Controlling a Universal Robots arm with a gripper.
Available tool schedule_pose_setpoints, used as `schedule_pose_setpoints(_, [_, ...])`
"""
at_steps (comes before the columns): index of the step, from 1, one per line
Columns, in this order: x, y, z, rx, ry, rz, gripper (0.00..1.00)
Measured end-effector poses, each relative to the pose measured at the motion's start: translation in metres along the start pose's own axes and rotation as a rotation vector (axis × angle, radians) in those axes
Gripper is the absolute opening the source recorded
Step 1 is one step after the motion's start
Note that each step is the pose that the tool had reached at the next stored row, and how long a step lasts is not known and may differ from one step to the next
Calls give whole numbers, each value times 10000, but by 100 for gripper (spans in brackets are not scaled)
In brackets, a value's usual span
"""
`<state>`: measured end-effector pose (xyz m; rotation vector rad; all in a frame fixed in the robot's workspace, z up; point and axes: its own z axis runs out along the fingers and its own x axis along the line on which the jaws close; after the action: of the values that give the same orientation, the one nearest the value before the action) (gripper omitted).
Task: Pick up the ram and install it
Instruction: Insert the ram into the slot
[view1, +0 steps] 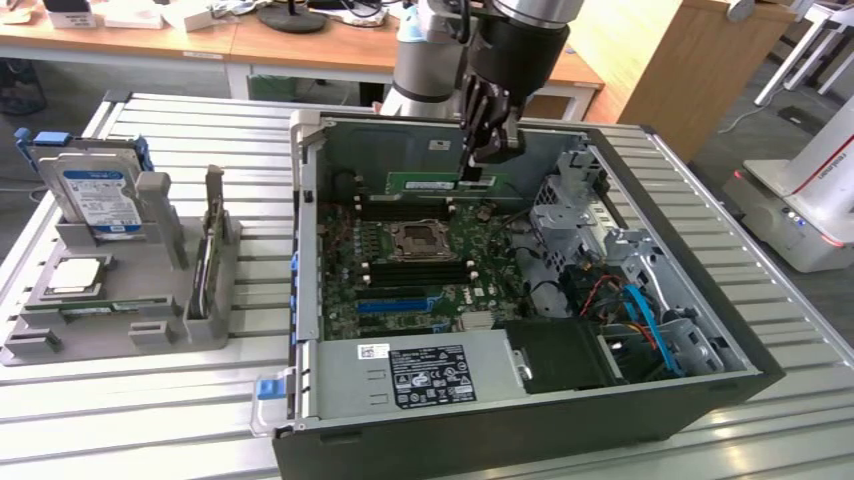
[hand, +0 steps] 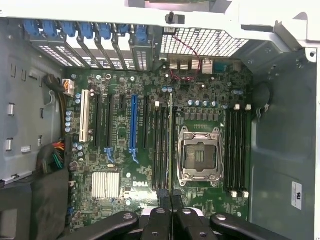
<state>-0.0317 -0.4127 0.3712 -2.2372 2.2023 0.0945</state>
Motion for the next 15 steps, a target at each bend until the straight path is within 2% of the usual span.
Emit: schedule_pose_setpoints(15, [11,-11,261,3,-3,83,12])
